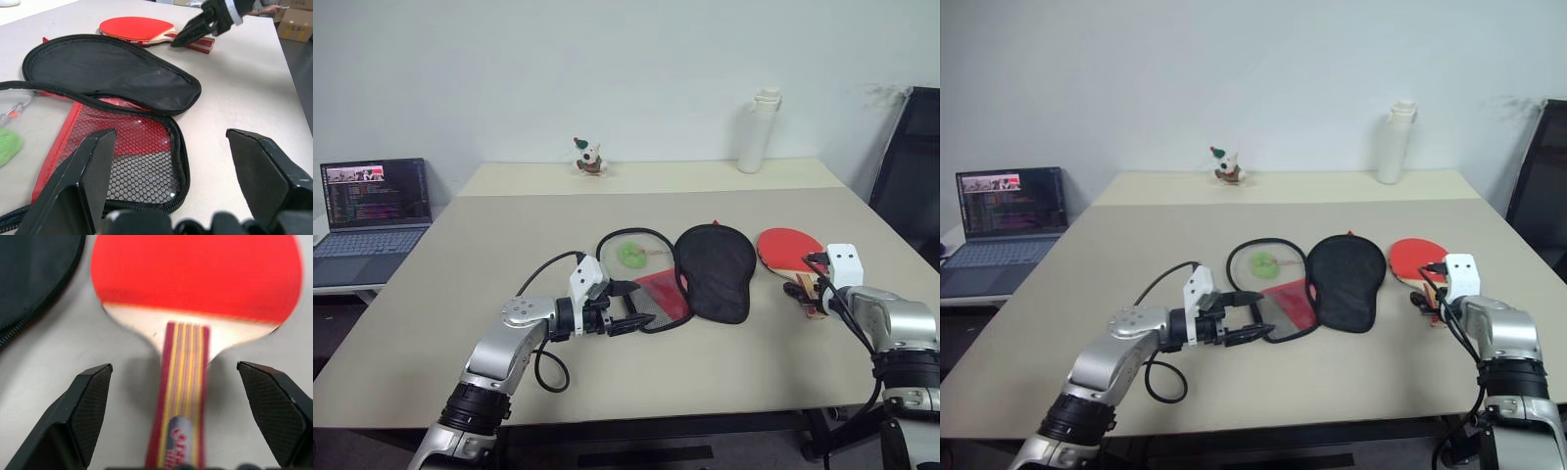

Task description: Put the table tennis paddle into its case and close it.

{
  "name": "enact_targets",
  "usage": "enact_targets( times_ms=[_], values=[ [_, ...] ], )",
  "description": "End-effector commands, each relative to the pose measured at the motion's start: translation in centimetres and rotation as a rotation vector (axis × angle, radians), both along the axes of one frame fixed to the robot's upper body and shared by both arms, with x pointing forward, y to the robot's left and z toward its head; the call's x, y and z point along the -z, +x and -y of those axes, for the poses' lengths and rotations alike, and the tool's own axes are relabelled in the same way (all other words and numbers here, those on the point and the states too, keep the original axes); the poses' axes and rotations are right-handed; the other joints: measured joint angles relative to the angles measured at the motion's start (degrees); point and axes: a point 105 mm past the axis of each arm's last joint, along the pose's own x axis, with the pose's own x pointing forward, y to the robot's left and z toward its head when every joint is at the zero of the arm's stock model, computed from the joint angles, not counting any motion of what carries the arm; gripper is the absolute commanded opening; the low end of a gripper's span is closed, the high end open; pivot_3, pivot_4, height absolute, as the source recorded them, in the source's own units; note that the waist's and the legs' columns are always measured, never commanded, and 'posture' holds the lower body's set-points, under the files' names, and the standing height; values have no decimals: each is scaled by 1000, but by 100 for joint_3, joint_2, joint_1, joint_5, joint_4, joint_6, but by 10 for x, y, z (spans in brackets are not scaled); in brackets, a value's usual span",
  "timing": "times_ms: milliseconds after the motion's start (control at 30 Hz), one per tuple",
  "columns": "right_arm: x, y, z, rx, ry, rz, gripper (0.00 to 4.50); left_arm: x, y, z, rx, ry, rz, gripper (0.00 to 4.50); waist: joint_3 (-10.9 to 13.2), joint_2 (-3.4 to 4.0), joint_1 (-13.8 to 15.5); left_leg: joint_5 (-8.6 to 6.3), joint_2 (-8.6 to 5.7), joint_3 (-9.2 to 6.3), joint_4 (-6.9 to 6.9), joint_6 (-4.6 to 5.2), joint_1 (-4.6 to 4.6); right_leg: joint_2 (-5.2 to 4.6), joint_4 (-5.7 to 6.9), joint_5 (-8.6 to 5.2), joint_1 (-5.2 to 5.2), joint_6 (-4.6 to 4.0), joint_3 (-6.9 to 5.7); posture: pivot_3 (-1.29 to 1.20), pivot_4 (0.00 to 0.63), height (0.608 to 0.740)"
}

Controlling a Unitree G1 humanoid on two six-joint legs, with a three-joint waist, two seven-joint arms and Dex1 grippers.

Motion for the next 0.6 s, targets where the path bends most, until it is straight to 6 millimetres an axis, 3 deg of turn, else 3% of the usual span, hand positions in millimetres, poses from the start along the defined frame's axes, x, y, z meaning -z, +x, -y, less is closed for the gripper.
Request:
enact_targets(
  times_ms=[33,100,200,467,567,600],
  values=[
    [-2,2,5,36,14,17,4482,-10,0,2,15,-3,43,3931,0,0,1,0,0,0,0,0,0,0,-1,0,0,0,0,0,150,740],
    [4,3,7,44,8,6,4482,-10,0,2,12,-3,44,3931,-1,-2,1,0,0,0,1,0,1,0,-2,0,3,0,0,0,150,740],
    [7,6,9,62,5,6,3893,-10,-1,1,8,-3,44,3931,-2,-4,0,0,0,1,4,0,7,0,-1,2,9,3,-1,0,150,740],
    [5,12,19,150,26,49,1244,-7,-3,-4,-8,2,38,3931,-15,-25,-5,0,0,2,5,0,12,1,1,4,11,5,1,0,150,740],
    [-13,16,24,170,1,110,1096,-5,-5,-7,-16,5,34,3931,-21,-35,0,1,4,1,9,0,15,-7,0,8,17,12,0,0,150,740],
    [-28,17,24,171,-17,150,1096,-4,-5,-8,-22,7,32,3931,-21,-34,0,1,2,0,11,0,15,-11,0,11,16,17,0,0,150,740]
  ],
)
